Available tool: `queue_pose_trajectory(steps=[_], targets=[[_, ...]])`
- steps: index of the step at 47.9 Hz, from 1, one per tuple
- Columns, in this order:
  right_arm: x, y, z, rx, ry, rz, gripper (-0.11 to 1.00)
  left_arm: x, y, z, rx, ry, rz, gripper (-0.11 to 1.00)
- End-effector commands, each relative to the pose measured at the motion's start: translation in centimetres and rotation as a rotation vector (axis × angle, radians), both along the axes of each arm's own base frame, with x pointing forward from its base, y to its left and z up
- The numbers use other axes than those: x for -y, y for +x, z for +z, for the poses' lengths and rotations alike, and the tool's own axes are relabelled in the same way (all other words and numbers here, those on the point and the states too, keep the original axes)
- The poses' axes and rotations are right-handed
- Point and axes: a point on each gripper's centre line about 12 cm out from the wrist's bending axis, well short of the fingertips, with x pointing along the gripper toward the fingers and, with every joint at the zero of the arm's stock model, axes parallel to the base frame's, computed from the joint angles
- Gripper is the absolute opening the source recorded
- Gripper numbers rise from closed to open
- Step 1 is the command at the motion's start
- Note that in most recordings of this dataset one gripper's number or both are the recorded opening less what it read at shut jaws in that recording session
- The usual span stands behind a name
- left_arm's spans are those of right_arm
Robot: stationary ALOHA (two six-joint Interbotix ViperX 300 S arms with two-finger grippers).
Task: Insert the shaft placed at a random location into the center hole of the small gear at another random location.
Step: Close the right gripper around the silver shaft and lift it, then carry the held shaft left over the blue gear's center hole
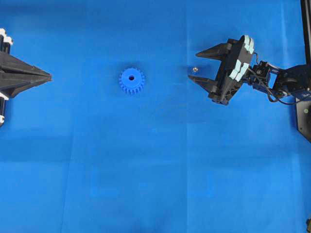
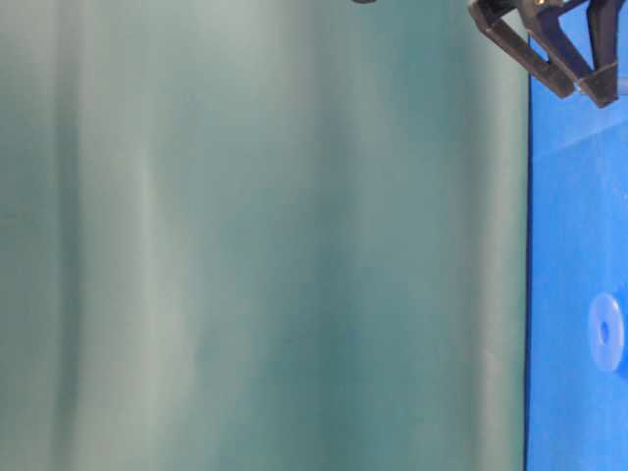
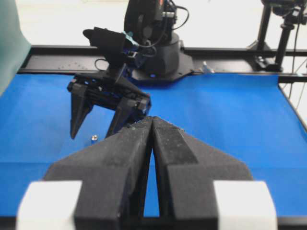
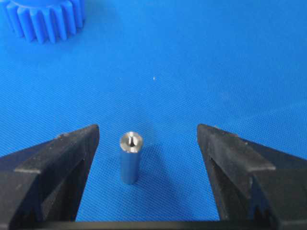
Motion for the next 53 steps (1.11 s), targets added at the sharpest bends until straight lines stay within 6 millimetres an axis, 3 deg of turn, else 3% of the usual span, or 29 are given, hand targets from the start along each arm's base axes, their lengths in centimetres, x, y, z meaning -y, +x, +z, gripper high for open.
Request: queue_pose_trajectory(steps=[1, 11, 20, 24, 40, 53], targets=[[-0.1, 0.3, 0.5, 0.025, -0.005, 0.003, 0.69, 0.0, 0.1, 0.3, 0.009, 0.002, -0.001, 0.00], [-0.2, 0.5, 0.6, 0.031, -0.008, 0.009, 0.56, 0.0, 0.1, 0.2, 0.008, 0.001, -0.002, 0.00], [-0.4, 0.3, 0.5, 0.023, -0.008, 0.016, 0.16, 0.0, 0.1, 0.2, 0.006, 0.000, -0.002, 0.00], [-0.5, 0.4, 0.5, 0.022, -0.008, 0.019, 0.04, 0.0, 0.1, 0.3, 0.008, 0.001, -0.002, 0.00], [-0.7, 0.7, 0.9, 0.035, -0.011, 0.034, 0.03, 0.0, 0.1, 0.2, 0.000, -0.003, -0.002, 0.00], [-0.9, 0.6, 5.0, 0.084, 0.000, 0.048, 0.03, 0.0, 0.1, 0.1, -0.003, -0.003, -0.002, 0.00]])
